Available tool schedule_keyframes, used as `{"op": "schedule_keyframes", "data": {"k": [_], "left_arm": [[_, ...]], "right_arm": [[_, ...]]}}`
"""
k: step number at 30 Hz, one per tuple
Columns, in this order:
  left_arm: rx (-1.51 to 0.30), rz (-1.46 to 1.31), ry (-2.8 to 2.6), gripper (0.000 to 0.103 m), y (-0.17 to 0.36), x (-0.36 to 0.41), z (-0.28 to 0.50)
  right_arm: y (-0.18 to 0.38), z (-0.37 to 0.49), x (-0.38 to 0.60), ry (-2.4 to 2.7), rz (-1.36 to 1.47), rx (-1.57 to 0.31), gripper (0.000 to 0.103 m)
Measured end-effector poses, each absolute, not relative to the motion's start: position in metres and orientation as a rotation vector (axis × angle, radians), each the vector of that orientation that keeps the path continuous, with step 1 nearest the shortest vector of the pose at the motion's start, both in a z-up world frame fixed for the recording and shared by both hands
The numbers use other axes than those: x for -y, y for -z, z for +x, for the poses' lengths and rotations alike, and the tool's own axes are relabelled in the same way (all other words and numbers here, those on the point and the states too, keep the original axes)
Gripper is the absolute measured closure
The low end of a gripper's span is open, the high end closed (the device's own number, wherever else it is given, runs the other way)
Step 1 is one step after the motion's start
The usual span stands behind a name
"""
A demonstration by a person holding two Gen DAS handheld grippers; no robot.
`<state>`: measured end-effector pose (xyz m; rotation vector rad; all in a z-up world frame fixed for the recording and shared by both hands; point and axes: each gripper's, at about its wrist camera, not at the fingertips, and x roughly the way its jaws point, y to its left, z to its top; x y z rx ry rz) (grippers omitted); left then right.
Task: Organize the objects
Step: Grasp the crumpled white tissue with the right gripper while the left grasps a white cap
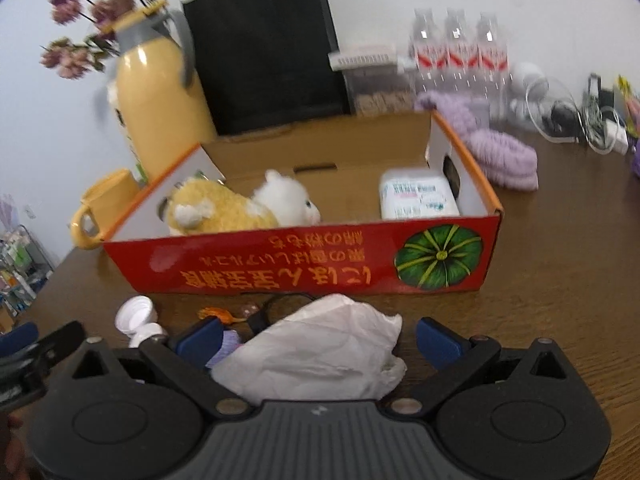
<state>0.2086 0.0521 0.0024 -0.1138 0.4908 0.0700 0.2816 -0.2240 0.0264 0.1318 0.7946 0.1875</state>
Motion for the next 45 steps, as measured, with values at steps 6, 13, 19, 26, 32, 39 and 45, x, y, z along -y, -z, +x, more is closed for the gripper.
{"op": "schedule_keyframes", "data": {"k": [6, 13, 19, 26, 32, 39, 45], "left_arm": [[-0.495, -0.126, -0.062, 0.000, -0.004, -0.054, 0.207], [-0.503, -0.136, -0.066, 0.000, -0.003, -0.058, 0.206], [-0.516, -0.148, -0.079, 0.000, -0.001, -0.062, 0.207], [-0.523, -0.149, -0.086, 0.000, 0.001, -0.064, 0.207], [-0.537, -0.138, -0.106, 0.000, 0.007, -0.065, 0.206], [-0.556, -0.130, -0.093, 0.000, 0.014, -0.067, 0.190], [-0.581, -0.070, -0.052, 0.000, 0.019, -0.055, 0.182]], "right_arm": [[-0.020, 0.287, 0.221, -0.184, 0.149, -0.853, 0.000], [-0.022, 0.281, 0.219, -0.217, 0.182, -0.828, 0.024], [-0.023, 0.272, 0.223, -0.214, 0.189, -0.780, 0.026], [-0.026, 0.252, 0.240, -0.232, 0.231, -0.667, 0.027], [-0.026, 0.234, 0.254, -0.232, 0.228, -0.546, 0.026], [-0.032, 0.209, 0.263, -0.235, 0.190, -0.405, 0.026], [-0.032, 0.196, 0.263, -0.251, 0.169, -0.374, 0.026]]}}
